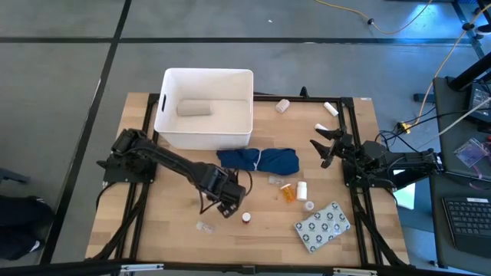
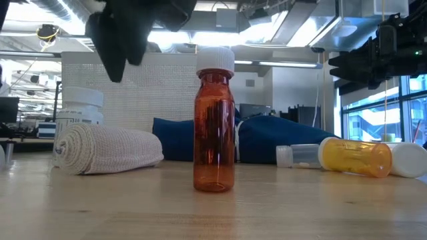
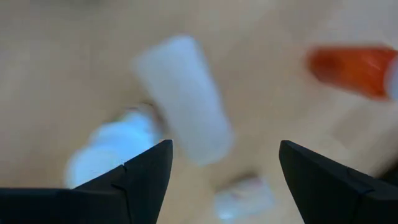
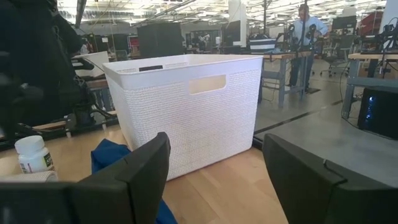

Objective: Pick & place medical supplies in basket/bin
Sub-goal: Put the left white pill bottle into the white container

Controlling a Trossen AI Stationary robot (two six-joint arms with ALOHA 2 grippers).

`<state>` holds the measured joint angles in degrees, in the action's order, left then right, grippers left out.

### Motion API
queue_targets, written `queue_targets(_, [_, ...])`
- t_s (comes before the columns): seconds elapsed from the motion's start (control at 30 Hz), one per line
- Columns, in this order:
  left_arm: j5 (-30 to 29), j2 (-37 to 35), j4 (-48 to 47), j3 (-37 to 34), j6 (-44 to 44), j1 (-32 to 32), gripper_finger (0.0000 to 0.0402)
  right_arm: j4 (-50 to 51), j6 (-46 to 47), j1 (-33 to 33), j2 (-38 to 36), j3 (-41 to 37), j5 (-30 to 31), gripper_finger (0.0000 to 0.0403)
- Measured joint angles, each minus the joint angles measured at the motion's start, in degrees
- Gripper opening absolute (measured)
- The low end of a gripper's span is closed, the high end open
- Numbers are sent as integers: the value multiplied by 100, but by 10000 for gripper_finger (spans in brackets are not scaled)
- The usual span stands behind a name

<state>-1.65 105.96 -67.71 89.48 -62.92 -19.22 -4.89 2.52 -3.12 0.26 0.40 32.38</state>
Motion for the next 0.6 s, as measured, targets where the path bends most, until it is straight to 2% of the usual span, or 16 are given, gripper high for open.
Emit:
queue_targets(0.07, [-194, -9, -355, 3, -262, 42, 286, 2, 0, 0, 0, 0, 0, 257])
queue_targets(0.23, [-171, -9, -1138, 3, -745, 57, 286, 0, 0, 0, 1, 0, 0, 257])
queue_targets(0.6, [-161, -9, -1360, 3, -1209, 60, 286, 0, 0, -1, -1, 0, 0, 257])
